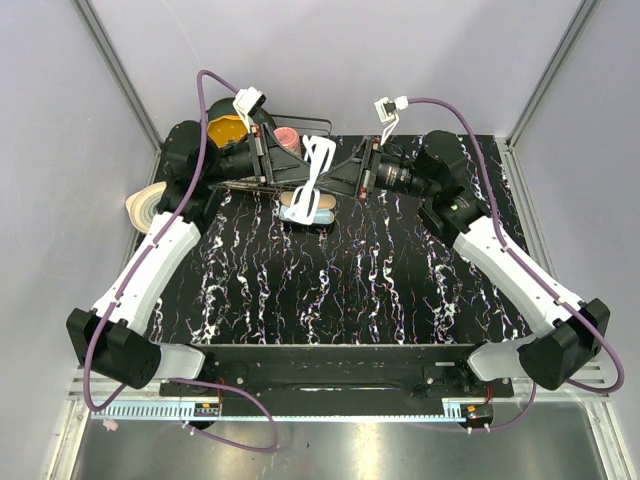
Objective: Organize the sunglasses
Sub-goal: Pass from the left arm to the right, then move the opened sunglasses case to the center of the board.
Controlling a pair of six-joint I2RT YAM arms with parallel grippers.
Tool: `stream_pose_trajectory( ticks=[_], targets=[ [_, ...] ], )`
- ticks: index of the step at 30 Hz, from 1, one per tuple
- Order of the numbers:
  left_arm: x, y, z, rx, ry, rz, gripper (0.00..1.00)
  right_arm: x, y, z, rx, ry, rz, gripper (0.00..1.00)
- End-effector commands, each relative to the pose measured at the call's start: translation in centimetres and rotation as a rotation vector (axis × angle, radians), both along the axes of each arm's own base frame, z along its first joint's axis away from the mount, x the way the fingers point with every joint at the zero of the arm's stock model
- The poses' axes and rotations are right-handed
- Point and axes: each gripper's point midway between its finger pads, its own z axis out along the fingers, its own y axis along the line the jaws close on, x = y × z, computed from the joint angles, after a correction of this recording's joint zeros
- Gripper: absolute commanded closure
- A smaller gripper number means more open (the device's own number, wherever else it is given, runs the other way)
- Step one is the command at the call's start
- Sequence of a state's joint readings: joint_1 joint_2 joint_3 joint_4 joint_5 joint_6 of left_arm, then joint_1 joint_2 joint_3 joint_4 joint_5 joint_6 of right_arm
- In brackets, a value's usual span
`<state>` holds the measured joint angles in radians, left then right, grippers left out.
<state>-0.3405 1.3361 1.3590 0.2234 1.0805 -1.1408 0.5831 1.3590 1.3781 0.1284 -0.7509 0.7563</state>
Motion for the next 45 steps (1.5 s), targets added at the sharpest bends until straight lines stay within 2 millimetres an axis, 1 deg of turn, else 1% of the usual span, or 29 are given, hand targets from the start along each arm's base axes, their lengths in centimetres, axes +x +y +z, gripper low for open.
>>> stream_pose_trajectory(
  ticks=[1,4,7,8,11,14,18,19,24,25,27,28,29,30,31,32,33,34,35,36,37,38,39,40,41,42,43,44,45],
  targets=[
    [-0.2,0.3,1.1,-0.011,-0.070,0.037,0.72,-0.5,0.3,1.4,0.054,-0.025,0.016,0.67],
    [-0.1,0.3,1.1,-0.011,-0.073,0.039,0.72,-0.4,0.4,1.1,0.048,-0.013,0.019,0.70],
    [-0.1,0.3,1.1,-0.011,-0.074,0.042,0.72,-0.3,0.5,1.0,0.047,-0.009,0.019,0.78],
    [-0.1,0.3,1.1,-0.010,-0.074,0.043,0.72,-0.2,0.5,1.0,0.047,-0.007,0.018,0.85],
    [0.0,0.3,0.8,0.000,-0.071,0.046,0.70,-0.1,0.5,0.9,0.039,-0.001,0.011,1.00],
    [0.2,0.3,0.3,0.011,-0.063,0.051,0.67,0.1,0.4,0.9,0.040,0.004,-0.003,1.00],
    [0.6,0.6,-0.3,0.034,-0.058,0.068,0.60,0.1,0.1,1.0,0.035,-0.007,-0.022,1.00],
    [0.9,0.9,-0.7,0.047,-0.050,0.079,0.59,0.1,0.1,1.0,0.032,-0.008,-0.024,1.00],
    [2.2,2.1,-2.0,0.090,-0.043,0.131,0.39,0.5,-0.4,0.7,0.006,0.000,-0.072,1.00],
    [2.3,2.3,-2.9,0.115,-0.026,0.139,0.36,0.5,-0.4,0.6,0.001,-0.001,-0.080,1.00],
    [2.6,2.9,-3.6,0.142,-0.024,0.159,0.29,1.1,-0.9,0.2,-0.018,0.003,-0.119,1.00],
    [2.9,3.9,-4.5,0.175,-0.019,0.184,0.28,1.2,-1.0,0.0,-0.028,0.007,-0.133,1.00],
    [3.3,4.5,-5.1,0.196,-0.009,0.205,0.27,1.9,-1.4,-0.5,-0.039,0.012,-0.167,1.00],
    [4.1,6.0,-5.4,0.214,-0.004,0.256,0.25,2.1,-1.7,-0.8,-0.047,0.021,-0.183,1.00],
    [4.6,7.2,-6.7,0.260,0.026,0.295,0.25,2.5,-2.0,-0.9,-0.048,0.028,-0.204,1.00],
    [4.9,8.2,-7.2,0.279,0.031,0.332,0.25,3.0,-2.3,-1.4,-0.052,0.037,-0.234,1.00],
    [6.0,10.0,-8.2,0.306,0.040,0.396,0.25,3.6,-2.8,-2.7,-0.088,0.083,-0.261,1.00],
    [6.9,11.3,-9.7,0.354,0.091,0.486,0.25,4.1,-3.2,-3.2,-0.098,0.096,-0.284,1.00],
    [7.4,12.3,-10.6,0.383,0.113,0.546,0.25,4.8,-3.5,-4.2,-0.119,0.119,-0.316,1.00],
    [7.9,13.1,-12.5,0.420,0.156,0.593,0.25,5.4,-4.0,-5.2,-0.145,0.148,-0.343,1.00],
    [8.9,14.6,-14.7,0.484,0.220,0.698,0.27,5.7,-4.3,-6.0,-0.163,0.165,-0.359,1.00],
    [9.5,15.4,-16.3,0.518,0.265,0.750,0.30,6.4,-4.6,-6.9,-0.189,0.174,-0.394,1.00],
    [10.0,16.7,-19.2,0.570,0.342,0.829,0.33,6.5,-4.8,-8.0,-0.219,0.201,-0.409,1.00],
    [10.8,17.5,-21.0,0.598,0.386,0.875,0.44,6.8,-5.0,-8.5,-0.233,0.212,-0.422,1.00],
    [11.2,18.2,-22.5,0.622,0.424,0.919,0.51,7.2,-5.1,-9.3,-0.253,0.220,-0.441,1.00],
    [11.6,19.4,-24.7,0.650,0.484,0.994,0.58,7.3,-5.3,-9.8,-0.267,0.236,-0.446,1.00],
    [12.6,19.8,-25.7,0.647,0.494,1.028,0.65,7.5,-5.3,-10.2,-0.273,0.243,-0.449,1.00],
    [13.2,20.2,-26.4,0.648,0.506,1.058,0.76,7.6,-5.2,-10.8,-0.283,0.256,-0.448,1.00],
    [13.7,20.9,-27.5,0.649,0.537,1.108,0.80,7.7,-5.2,-11.1,-0.288,0.261,-0.452,1.00]
  ],
)
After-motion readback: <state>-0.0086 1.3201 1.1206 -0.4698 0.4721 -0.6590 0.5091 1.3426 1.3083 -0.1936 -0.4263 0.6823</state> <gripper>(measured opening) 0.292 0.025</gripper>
